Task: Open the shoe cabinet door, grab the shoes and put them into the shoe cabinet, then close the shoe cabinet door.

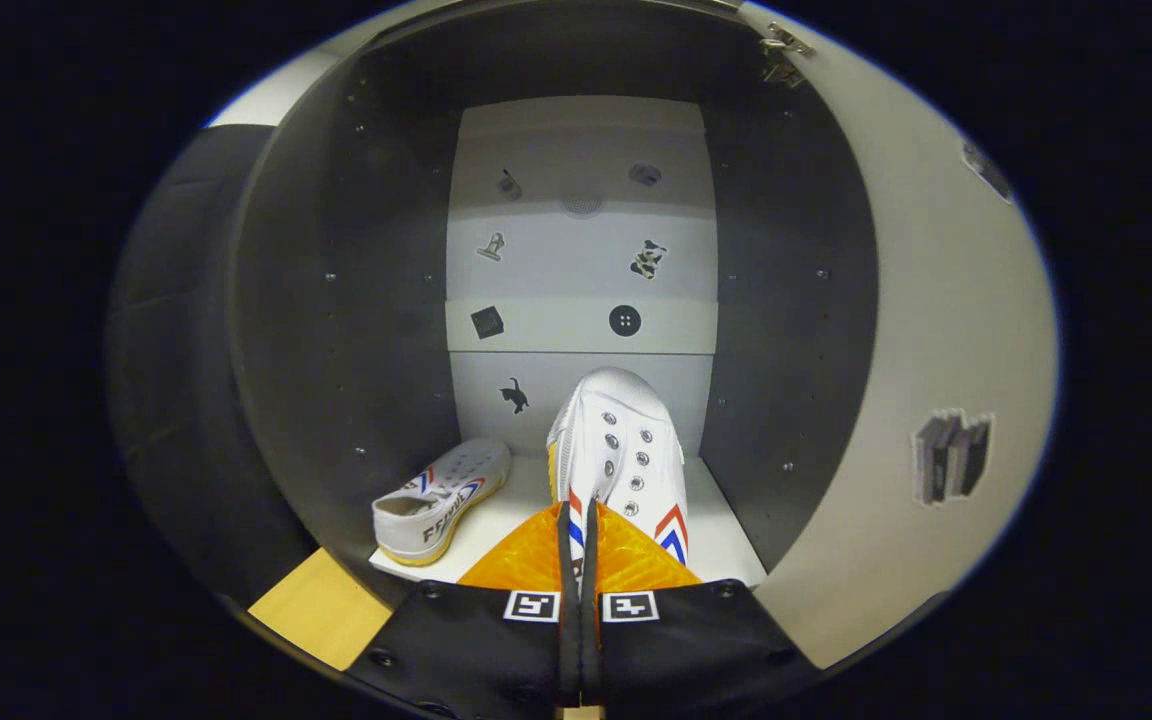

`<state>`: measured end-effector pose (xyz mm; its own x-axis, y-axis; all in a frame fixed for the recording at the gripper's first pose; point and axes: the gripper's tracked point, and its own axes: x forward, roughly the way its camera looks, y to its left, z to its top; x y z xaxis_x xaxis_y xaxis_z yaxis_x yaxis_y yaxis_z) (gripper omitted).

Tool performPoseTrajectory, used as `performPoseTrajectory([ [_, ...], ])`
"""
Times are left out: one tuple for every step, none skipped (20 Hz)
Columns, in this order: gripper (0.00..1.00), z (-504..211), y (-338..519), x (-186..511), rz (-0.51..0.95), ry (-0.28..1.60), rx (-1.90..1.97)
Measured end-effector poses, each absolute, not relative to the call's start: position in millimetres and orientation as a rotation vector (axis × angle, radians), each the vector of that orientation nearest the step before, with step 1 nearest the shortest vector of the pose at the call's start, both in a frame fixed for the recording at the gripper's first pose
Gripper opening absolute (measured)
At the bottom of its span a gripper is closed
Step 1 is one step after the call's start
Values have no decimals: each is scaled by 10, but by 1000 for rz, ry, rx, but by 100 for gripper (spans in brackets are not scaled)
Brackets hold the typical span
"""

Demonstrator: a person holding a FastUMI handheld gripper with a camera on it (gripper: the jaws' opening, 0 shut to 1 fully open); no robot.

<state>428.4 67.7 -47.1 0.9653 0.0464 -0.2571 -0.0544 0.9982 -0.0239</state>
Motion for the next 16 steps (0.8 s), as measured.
performPoseTrajectory([
  [1, -490, 665, 4451, 45, 274, -16],
  [1, -537, 666, 4609, 41, 293, 2],
  [1, -584, 645, 4765, 37, 315, 8],
  [1, -638, 605, 4883, 30, 332, -2],
  [1, -700, 570, 5001, 19, 350, -11],
  [1, -784, 552, 5116, 12, 368, -19],
  [1, -862, 533, 5200, 9, 385, -22],
  [1, -939, 525, 5259, 10, 405, -23],
  [1, -1034, 532, 5318, 20, 425, -20],
  [1, -1100, 541, 5373, 22, 438, -17],
  [1, -1154, 554, 5421, 25, 447, -11],
  [1, -1228, 594, 5454, 33, 466, 7],
  [2, -1308, 656, 5462, 49, 493, 27],
  [2, -1353, 688, 5475, 56, 504, 29],
  [2, -1373, 704, 5491, 55, 503, 19],
  [2, -1360, 709, 5506, 44, 497, 8],
])
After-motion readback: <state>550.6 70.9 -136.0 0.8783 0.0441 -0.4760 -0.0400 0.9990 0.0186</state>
